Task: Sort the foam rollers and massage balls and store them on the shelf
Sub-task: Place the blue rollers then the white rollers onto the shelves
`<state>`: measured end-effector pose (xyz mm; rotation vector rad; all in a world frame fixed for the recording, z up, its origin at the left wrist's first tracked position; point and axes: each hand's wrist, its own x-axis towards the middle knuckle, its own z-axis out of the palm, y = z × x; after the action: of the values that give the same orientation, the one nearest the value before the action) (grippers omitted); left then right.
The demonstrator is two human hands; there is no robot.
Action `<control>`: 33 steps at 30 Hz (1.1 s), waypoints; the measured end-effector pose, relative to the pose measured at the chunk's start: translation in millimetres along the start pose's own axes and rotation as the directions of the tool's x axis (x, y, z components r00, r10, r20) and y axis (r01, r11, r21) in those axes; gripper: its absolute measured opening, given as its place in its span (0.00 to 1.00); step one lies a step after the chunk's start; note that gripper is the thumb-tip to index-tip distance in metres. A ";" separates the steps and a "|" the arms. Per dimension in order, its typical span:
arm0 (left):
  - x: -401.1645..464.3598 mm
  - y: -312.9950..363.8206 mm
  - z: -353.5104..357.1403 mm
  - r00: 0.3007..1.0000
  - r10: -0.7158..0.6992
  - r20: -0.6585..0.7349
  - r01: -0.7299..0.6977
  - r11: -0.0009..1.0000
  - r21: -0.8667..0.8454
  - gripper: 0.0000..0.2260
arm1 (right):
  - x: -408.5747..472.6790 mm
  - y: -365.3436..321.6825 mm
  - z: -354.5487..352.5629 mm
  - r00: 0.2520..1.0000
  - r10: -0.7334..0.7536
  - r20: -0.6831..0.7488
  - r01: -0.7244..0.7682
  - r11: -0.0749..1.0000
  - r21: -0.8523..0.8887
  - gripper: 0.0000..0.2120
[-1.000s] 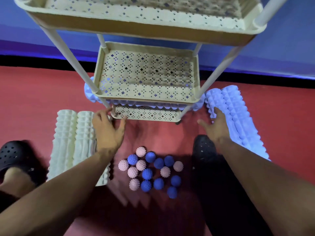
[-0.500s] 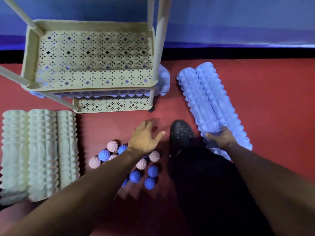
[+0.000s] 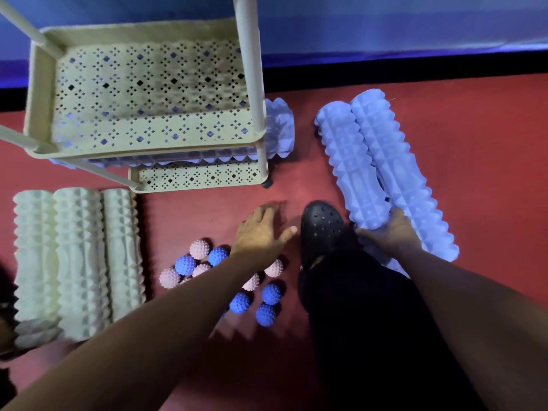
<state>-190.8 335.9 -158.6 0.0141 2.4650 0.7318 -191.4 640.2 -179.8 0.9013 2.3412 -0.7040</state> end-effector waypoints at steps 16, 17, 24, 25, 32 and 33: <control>-109.7 18.0 -120.4 0.973 0.097 -0.211 -0.091 0.995 0.036 0.38 | -131.4 -55.4 -83.9 0.990 0.038 -0.139 -0.071 0.968 -0.240 0.55; -122.9 21.1 -130.5 0.967 0.102 -0.235 -0.096 0.995 0.037 0.37 | -156.2 -64.6 -96.0 0.994 -0.001 -0.107 -0.024 0.973 -0.231 0.52; -217.5 20.5 -168.9 0.937 0.087 -0.337 -0.105 0.994 -0.035 0.35 | -270.1 -89.9 -119.1 0.994 -0.088 -0.066 0.088 0.996 -0.008 0.52; -229.5 18.0 -171.5 0.934 0.079 -0.348 -0.100 0.994 -0.041 0.35 | -286.6 -93.7 -115.6 0.994 -0.102 -0.046 0.104 0.993 0.060 0.48; -293.0 5.5 -185.5 0.913 0.035 -0.407 -0.091 0.989 -0.119 0.36 | -355.7 -103.2 -69.4 0.979 -0.133 0.154 0.024 0.827 0.562 0.33; -299.5 3.6 -186.5 0.910 0.033 -0.413 -0.097 0.986 -0.134 0.36 | -367.7 -105.1 -61.9 0.969 -0.149 0.200 0.001 0.805 0.593 0.33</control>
<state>-36.3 196.8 126.5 -0.1279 2.8057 1.0415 -50.0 449.8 126.6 0.9063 1.9651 -1.5450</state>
